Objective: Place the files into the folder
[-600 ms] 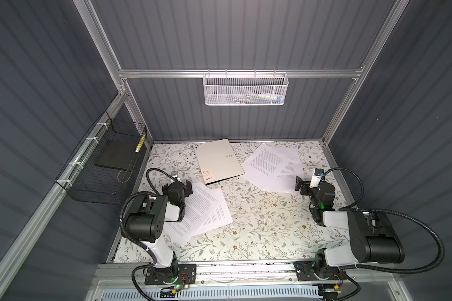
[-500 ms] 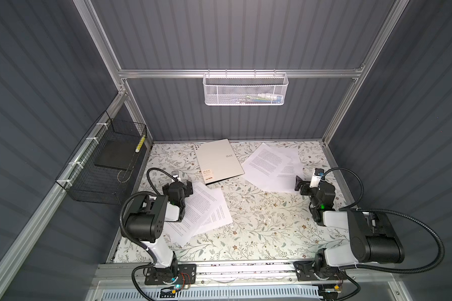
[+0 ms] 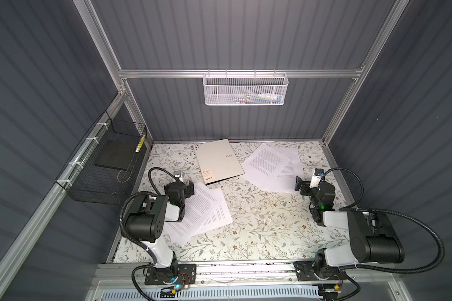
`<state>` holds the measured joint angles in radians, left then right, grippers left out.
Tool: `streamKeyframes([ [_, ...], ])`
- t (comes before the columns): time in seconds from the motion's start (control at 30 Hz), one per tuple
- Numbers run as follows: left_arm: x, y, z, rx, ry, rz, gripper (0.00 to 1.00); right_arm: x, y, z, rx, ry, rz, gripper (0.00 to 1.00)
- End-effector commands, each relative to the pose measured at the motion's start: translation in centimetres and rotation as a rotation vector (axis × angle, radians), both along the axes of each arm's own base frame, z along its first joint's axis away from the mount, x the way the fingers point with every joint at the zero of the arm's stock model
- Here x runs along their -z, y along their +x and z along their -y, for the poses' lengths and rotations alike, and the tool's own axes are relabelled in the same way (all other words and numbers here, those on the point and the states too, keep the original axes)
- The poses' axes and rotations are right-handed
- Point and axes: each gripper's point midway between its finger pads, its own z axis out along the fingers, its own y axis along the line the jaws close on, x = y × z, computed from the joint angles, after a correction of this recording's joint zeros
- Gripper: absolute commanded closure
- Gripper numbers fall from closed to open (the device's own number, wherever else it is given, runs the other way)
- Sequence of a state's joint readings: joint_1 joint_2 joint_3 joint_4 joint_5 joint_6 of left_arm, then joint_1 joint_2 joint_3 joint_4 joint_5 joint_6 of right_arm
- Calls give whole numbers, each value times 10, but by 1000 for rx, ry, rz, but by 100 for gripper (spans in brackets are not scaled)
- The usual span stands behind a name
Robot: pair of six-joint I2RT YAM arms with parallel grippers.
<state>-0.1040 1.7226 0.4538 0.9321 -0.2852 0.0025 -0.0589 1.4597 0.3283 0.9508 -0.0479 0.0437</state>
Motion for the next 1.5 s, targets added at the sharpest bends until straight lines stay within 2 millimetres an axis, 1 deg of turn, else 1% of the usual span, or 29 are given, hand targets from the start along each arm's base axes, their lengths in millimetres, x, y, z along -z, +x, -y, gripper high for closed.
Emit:
streamKeyframes([
  [0.0, -4, 6, 3, 29, 1, 5, 0, -5, 1, 1, 4, -14, 22, 1],
  [0.53, -3, 5, 2, 35, -14, 1, 0, -5, 1, 1, 5, -11, 22, 1],
  [0.6, -3, 5, 1, 33, -13, 0, 0, -4, 1, 8, 37, 2, 17, 1],
  [0.67, -4, 6, 1, 33, -14, 2, 0, -4, 1, 10, 41, 6, 16, 1],
  [0.7, -6, 6, 1, 34, -14, 11, 0, -4, 0, 10, 40, 8, 17, 1],
  [0.73, -13, 6, -1, 23, -7, 18, 0, -4, 1, 10, 37, 14, 15, 1],
  [0.8, -23, 11, 6, 66, 1, -78, 0, -7, 0, 11, 43, 16, 28, 1],
  [0.87, -38, 17, 10, 77, 11, -169, 0, -20, -8, 12, 107, -35, 58, 1],
  [0.9, -47, 17, 14, 87, 1, -179, 0, -31, -12, 11, 126, -63, 76, 1],
  [0.93, -59, 15, 24, 133, -22, -182, 0, -42, -15, 9, 151, -94, 83, 1],
  [0.97, -70, 11, 33, 166, -48, -180, 0, -53, -18, 10, 187, -107, 83, 1],
  [1.0, -78, 7, 38, 172, -75, -190, 0, -61, -21, 11, 215, -95, 71, 1],
  [1.03, -86, 2, 48, 204, -107, -212, 0, -66, -22, 13, 231, -59, 45, 1],
  [1.07, -93, -2, 60, 245, -130, -230, 0, -81, -27, 15, 257, -4, 59, 1],
  [1.1, -98, -8, 74, 285, -133, -242, 0, -83, -30, 19, 297, 61, 54, 1],
  [1.13, -101, -15, 92, 343, -109, -249, 0, -84, -35, 25, 347, 143, 54, 1],
  [1.17, -102, -23, 112, 408, -62, -257, 0, -86, -37, 26, 354, 226, 66, 1],
  [1.2, -101, -30, 126, 458, -16, -263, 0, -87, -38, 24, 334, 291, 69, 1],
  [1.27, -94, -41, 146, 525, 104, -270, 0, -86, -39, 17, 280, 411, 70, 1],
  [1.3, -91, -44, 151, 542, 156, -264, 0, -85, -39, 13, 255, 439, 61, 1],
  [1.37, -79, -50, 159, 582, 267, -265, 0, -82, -38, -4, 172, 484, 15, 1],
  [1.47, -61, -56, 175, 636, 468, -268, 0, -70, -42, -27, 72, 555, -64, 1],
])
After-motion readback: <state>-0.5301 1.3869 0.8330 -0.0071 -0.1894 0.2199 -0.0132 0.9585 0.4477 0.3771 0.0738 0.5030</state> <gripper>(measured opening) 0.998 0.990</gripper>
